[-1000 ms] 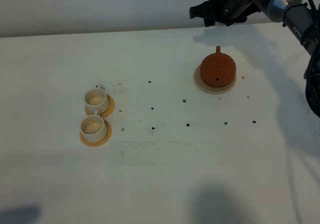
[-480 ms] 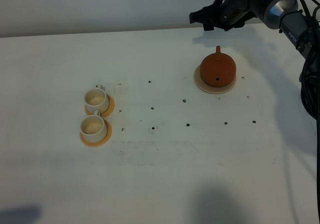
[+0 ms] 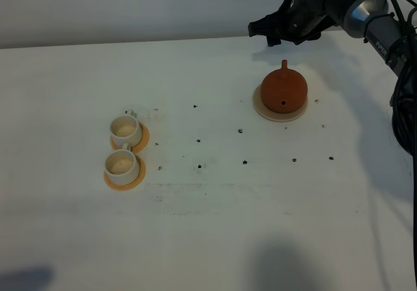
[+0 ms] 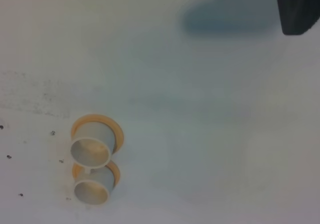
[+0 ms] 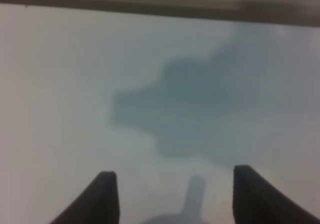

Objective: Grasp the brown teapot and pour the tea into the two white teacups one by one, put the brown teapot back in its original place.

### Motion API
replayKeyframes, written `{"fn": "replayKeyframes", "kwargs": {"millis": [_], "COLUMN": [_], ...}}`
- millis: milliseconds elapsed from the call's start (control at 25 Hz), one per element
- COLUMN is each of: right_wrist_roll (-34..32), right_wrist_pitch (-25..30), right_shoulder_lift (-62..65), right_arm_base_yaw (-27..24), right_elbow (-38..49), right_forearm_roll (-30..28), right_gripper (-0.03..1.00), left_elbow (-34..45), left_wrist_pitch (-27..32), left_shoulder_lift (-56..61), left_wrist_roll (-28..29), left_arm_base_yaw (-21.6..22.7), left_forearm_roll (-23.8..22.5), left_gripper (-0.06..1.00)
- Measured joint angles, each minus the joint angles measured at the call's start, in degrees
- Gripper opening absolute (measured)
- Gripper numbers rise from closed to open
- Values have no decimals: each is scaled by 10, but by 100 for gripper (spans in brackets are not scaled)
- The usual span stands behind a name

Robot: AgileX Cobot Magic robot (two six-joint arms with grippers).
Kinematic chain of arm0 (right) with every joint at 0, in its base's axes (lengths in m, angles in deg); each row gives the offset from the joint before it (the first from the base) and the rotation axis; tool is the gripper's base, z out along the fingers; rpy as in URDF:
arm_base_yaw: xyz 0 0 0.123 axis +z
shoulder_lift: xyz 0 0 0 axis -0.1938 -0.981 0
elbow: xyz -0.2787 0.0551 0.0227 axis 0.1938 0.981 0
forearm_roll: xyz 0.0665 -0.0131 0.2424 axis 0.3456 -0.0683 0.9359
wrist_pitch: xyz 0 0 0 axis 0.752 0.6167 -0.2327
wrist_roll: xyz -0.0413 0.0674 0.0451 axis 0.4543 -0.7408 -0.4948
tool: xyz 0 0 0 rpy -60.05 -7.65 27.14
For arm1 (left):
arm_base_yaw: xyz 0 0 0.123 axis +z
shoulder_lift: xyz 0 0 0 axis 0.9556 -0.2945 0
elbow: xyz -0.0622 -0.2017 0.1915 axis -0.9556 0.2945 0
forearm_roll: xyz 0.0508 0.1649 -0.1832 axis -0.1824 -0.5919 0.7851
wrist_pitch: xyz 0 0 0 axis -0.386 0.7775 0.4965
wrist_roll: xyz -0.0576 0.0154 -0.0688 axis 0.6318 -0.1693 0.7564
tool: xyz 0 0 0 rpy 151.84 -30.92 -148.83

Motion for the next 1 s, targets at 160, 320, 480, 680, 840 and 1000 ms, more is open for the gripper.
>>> {"fn": "replayKeyframes", "kwargs": {"millis": [160, 320, 480, 680, 840, 1000], "right_wrist_roll": [5, 6, 7, 7, 7, 17], "right_wrist_pitch": [-1, 1, 14, 27, 27, 13], "right_shoulder_lift": [0, 0, 0, 1, 7, 22], "right_arm_base_yaw": [0, 0, 0, 0, 0, 1], "right_elbow": [0, 0, 0, 0, 0, 0], "right_forearm_roll": [6, 9, 10, 12, 14, 14], "right_gripper": [49, 49, 49, 49, 49, 49], "left_elbow": [0, 0, 0, 0, 0, 0], "left_wrist_pitch": [0, 0, 0, 0, 0, 0], "left_shoulder_lift": [0, 0, 0, 0, 0, 0], "left_wrist_roll": [0, 0, 0, 0, 0, 0], "left_arm_base_yaw": [0, 0, 0, 0, 0, 0], "left_forearm_roll": [0, 0, 0, 0, 0, 0], "left_gripper": [27, 27, 27, 27, 27, 27]}}
